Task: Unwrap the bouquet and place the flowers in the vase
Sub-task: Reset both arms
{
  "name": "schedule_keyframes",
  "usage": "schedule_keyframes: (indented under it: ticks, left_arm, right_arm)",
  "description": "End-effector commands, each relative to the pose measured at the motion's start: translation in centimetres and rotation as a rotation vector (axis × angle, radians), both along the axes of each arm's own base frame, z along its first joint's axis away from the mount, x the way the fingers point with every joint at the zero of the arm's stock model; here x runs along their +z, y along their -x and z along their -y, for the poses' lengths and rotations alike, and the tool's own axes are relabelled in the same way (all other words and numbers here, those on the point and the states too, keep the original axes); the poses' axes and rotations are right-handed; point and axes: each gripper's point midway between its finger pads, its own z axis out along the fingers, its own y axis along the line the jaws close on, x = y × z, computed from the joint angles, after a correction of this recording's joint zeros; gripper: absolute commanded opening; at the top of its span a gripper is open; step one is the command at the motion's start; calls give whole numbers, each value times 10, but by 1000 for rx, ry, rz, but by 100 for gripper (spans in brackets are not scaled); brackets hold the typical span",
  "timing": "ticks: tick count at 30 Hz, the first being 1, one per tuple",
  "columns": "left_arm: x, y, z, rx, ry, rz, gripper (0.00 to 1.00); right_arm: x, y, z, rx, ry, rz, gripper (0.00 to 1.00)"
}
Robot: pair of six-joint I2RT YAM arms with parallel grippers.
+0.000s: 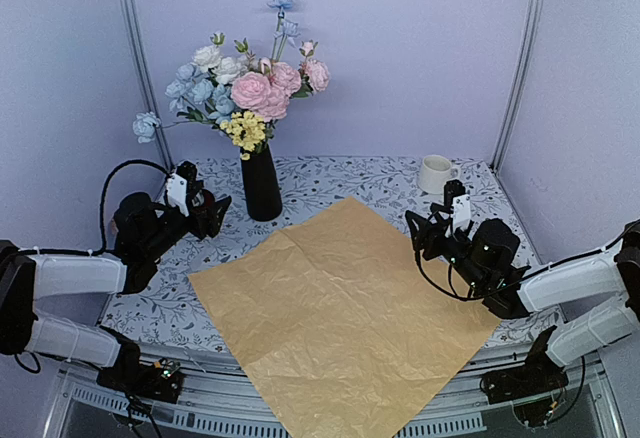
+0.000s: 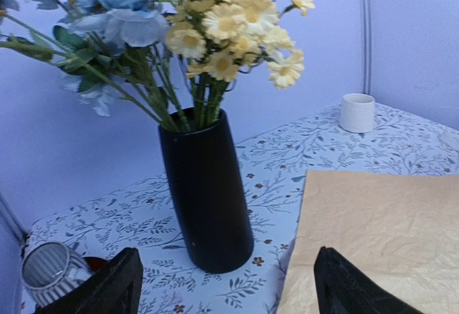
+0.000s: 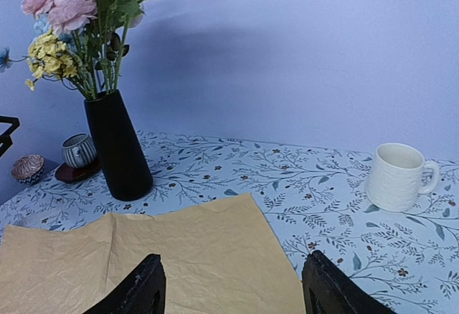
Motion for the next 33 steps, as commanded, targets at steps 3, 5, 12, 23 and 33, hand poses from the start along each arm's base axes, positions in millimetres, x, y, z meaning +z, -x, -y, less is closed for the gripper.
schedule_keyframes:
  ticks: [3, 5, 12, 23, 33]
  left_arm:
    - [-5, -12, -57, 321, -29, -50, 86]
    - [-14, -9, -75, 410, -42, -57, 87]
    - [-21, -4, -115, 552, -14, -37, 88]
    - [-43, -6, -156, 664, 37, -27, 89]
    - [-40, -20, -163, 670, 8, 9, 88]
  right_arm:
    - [21, 0, 55, -248, -56, 72, 68]
    - [24, 1, 74, -345, -55, 85, 68]
    - [35, -12, 105, -586, 191, 140, 67]
    - [-12, -17, 216, -595, 110, 42, 74]
    - [-12, -30, 237, -566, 114, 162, 77]
